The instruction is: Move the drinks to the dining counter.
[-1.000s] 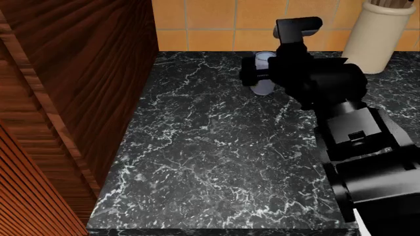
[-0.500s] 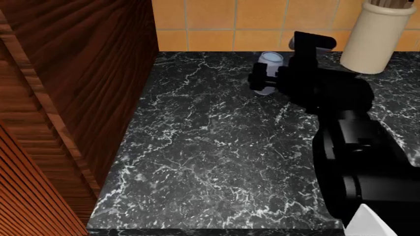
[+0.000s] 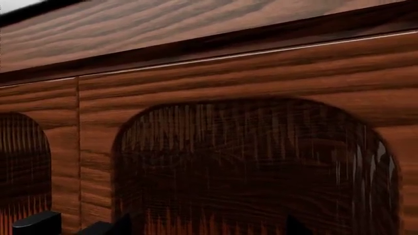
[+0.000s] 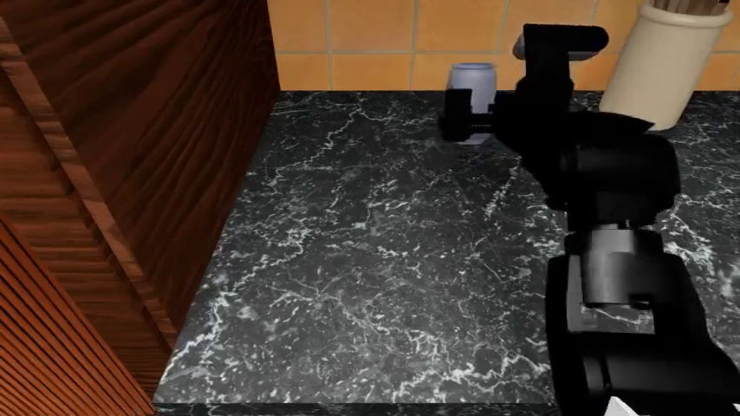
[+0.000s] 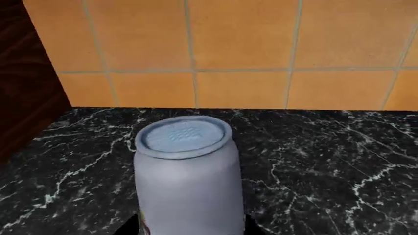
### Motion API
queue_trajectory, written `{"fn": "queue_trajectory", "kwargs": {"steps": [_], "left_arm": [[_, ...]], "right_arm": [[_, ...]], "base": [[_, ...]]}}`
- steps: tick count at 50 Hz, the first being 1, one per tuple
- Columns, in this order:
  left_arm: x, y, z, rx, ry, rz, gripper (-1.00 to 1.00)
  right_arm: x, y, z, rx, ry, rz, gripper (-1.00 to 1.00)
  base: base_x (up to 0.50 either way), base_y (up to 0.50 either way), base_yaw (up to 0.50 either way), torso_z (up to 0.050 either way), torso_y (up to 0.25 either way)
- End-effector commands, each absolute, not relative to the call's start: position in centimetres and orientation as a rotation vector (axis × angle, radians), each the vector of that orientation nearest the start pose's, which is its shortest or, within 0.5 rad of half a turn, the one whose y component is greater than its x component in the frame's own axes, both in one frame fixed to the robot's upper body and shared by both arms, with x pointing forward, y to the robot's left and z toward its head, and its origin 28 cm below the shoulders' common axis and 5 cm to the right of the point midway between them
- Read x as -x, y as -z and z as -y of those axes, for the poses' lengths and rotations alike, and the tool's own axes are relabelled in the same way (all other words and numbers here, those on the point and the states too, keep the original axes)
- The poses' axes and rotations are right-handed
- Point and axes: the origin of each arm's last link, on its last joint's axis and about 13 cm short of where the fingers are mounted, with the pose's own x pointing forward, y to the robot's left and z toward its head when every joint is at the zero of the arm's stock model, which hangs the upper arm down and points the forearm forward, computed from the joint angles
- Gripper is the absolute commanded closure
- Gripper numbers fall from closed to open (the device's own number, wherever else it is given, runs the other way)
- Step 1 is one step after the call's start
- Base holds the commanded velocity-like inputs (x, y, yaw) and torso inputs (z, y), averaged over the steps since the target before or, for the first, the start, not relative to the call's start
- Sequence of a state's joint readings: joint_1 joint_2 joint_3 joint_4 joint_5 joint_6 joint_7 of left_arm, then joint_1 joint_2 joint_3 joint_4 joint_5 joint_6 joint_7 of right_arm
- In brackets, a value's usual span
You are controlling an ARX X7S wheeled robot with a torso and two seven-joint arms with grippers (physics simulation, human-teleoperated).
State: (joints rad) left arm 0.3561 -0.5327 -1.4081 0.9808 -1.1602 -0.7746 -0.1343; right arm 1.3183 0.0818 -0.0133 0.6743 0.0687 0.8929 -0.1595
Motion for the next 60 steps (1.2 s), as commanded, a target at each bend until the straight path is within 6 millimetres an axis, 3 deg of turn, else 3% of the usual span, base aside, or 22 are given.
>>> {"fn": "queue_trajectory", "kwargs": {"steps": [1, 24, 32, 39, 60], "left_arm": [[-6.11, -22.85, -36.13, -0.089, -0.377, 0.362, -1.0], [-6.3, -22.76, -36.1, -0.09, -0.371, 0.358, -1.0], [-6.33, -22.63, -36.11, -0.09, -0.371, 0.355, -1.0], [-6.31, -22.59, -36.1, -0.091, -0.371, 0.354, -1.0], [-6.29, -22.58, -36.17, -0.088, -0.371, 0.353, -1.0]], "right_arm": [[-34.63, -29.63, 11.51, 0.014, -0.227, 0.062, 1.0], [-34.67, -29.29, 10.98, 0.044, -0.254, 0.063, 1.0], [-34.47, -29.43, 11.05, 0.042, -0.25, 0.092, 1.0], [-34.44, -29.37, 11.13, 0.049, -0.24, 0.1, 1.0], [-34.5, -29.7, 11.09, 0.058, -0.243, 0.077, 1.0]], "base": [[0.0, 0.0, 0.0, 0.0, 0.0], [-0.45, 0.03, 0.0, 0.0, 0.0], [-0.45, 0.36, 0.0, 0.0, 0.0], [-0.02, 0.07, 0.0, 0.0, 0.0], [0.0, 0.5, 0.0, 0.0, 0.0]]}}
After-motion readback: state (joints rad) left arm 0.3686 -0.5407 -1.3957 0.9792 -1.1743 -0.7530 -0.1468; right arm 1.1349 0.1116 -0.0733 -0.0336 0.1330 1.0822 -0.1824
